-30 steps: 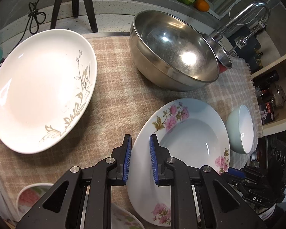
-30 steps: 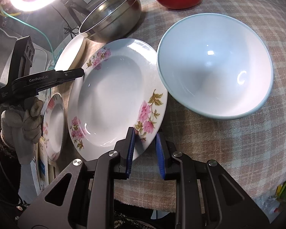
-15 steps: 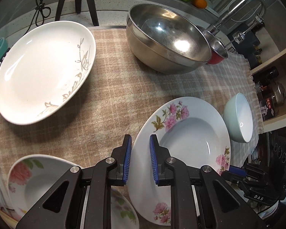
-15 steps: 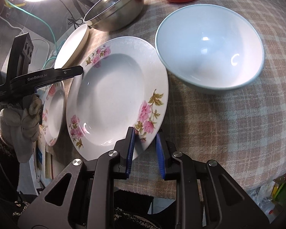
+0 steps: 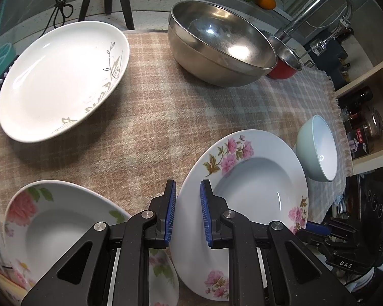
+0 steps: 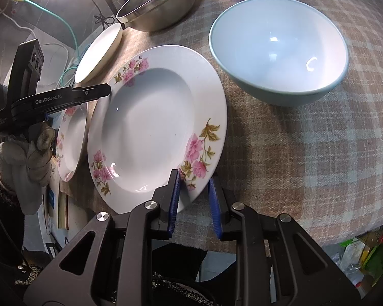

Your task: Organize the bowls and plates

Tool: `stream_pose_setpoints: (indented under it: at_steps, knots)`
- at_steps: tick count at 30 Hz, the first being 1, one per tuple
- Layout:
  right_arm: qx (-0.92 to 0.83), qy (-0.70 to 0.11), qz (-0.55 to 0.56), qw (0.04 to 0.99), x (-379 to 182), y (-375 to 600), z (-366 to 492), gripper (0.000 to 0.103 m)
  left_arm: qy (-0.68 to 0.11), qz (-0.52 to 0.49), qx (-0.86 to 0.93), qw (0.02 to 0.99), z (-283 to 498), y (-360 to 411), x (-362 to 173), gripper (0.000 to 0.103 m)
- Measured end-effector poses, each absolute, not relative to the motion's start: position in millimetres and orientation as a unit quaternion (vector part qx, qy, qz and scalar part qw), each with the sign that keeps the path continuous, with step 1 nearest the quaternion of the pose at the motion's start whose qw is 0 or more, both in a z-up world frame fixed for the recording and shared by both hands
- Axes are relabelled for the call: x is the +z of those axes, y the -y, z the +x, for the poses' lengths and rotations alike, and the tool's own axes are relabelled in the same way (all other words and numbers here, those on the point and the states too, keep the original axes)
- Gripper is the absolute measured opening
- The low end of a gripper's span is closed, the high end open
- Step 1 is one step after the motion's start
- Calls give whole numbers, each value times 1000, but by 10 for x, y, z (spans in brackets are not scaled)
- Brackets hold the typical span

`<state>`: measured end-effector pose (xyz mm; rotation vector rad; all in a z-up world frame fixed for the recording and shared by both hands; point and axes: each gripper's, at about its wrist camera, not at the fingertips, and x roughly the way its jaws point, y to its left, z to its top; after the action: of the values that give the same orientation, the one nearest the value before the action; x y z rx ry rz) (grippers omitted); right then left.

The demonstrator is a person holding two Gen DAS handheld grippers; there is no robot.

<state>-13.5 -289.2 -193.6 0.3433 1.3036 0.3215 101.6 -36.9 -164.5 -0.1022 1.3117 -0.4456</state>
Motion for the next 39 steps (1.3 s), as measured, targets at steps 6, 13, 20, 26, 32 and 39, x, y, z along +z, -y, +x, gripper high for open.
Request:
stream_pose_setpoints:
  at_steps: [6,13,20,26,32,39]
  knots:
    - [133,-598,127,781,-1873,2865,-109,32,-602,-49,-204,771,1020,357,-1632,17]
    - [126,-567,90,809,-1592,2898,-164,44,-576,-69,-192,791,1053,179,-1402,17]
    - [152,-535,72,828,-1330,2792,-58,63,-549,-110,-174,810,899,-101,-1193,18]
    - [194,-526,57,826,-1240,2499,136,63,-532,-140,-129,825,600,-363,-1136,20]
    - [251,-520,30,816,-1204,2116,269,63,-519,-162,-56,838,271,-708,-1136,30]
    - [301,-525,12,796,-1273,1675,451,62,-509,-184,11,840,-120,-1061,-1183,30]
